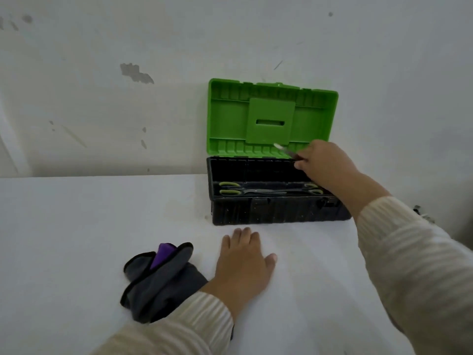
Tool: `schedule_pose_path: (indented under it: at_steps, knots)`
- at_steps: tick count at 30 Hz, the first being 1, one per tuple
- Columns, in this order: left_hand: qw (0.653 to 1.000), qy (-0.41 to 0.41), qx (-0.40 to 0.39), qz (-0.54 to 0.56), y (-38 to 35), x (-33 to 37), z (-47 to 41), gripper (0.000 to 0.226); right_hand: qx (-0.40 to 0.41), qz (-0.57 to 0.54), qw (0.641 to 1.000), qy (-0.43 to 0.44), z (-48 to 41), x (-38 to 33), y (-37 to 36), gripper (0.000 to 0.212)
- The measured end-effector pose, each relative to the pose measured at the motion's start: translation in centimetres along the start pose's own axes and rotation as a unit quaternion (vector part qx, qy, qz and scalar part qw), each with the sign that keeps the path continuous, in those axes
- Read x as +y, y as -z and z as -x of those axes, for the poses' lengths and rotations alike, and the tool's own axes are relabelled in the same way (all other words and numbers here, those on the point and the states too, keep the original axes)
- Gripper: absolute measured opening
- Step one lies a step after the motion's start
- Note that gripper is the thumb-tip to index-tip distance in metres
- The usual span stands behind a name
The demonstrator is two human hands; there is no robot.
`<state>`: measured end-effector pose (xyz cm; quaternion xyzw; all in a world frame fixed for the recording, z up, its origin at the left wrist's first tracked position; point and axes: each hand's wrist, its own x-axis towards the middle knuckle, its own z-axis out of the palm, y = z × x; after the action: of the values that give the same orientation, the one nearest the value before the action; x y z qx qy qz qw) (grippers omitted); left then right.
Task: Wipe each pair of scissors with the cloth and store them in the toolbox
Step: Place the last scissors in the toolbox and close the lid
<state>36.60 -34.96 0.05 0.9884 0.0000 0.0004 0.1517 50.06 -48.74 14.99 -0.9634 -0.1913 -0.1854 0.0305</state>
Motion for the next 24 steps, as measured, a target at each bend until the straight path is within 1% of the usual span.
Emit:
schedule_pose_path:
  at_steps: [2,4,6,9,11,12,14,15,16,17,19,22,24]
  knots:
    - [1.0,0.004,0.018,-0.006,-0.6,-0.1,-0.3,0.067,-0.105,0.047,0.993,0.004,-2.0,1.8,-2.3,0.019]
    - [1.0,0.008,0.024,-0.012,-1.0,0.0,-0.4,0.067,-0.175,0.088,0.98,0.023,-3.3,3.0,-4.5,0.015]
    - [0.999,0.008,0.033,-0.02,-1.2,0.0,-0.7,0.071,-0.218,0.116,0.969,0.022,-4.7,4.0,-6.6,0.01]
    - [0.999,0.007,0.046,-0.026,-1.4,-0.1,-1.0,0.089,-0.26,0.122,0.958,-0.008,-6.1,5.0,-9.5,0.005]
    - [0.999,0.012,0.042,-0.026,-1.5,-0.1,-1.2,0.091,-0.275,0.113,0.955,-0.025,-6.6,5.5,-11.0,0.019]
    - [0.999,0.015,0.041,-0.025,-1.5,-0.1,-1.3,0.091,-0.275,0.103,0.955,-0.03,-6.7,5.7,-11.5,0.02]
    - [0.999,0.016,0.037,-0.024,-1.5,-0.2,-1.3,0.086,-0.263,0.094,0.96,-0.03,-6.6,5.8,-11.8,0.013]
    - [0.999,0.017,0.034,-0.022,-1.5,-0.3,-1.3,0.079,-0.246,0.085,0.965,-0.02,-6.5,5.8,-11.5,0.012]
    - [0.999,0.015,0.03,-0.018,-1.4,-0.3,-1.3,0.072,-0.219,0.082,0.972,-0.008,-6.1,5.8,-10.9,0.015]
    - [0.999,0.013,0.028,-0.01,-1.3,-0.2,-1.3,0.067,-0.18,0.073,0.981,0.001,-5.5,5.7,-10.2,0.02]
    - [0.999,0.006,0.038,0.022,-1.0,-0.2,-1.2,0.059,-0.089,0.019,0.996,0.005,-3.7,5.0,-8.6,0.026]
    - [0.986,0.001,0.096,0.134,-0.2,-0.5,-1.1,0.044,0.007,-0.082,0.996,-0.016,-0.7,3.1,-6.9,0.027]
    - [0.973,-0.009,0.159,0.169,1.0,-0.4,-0.7,0.034,0.034,-0.117,0.993,0.002,1.5,1.5,-6.0,0.026]
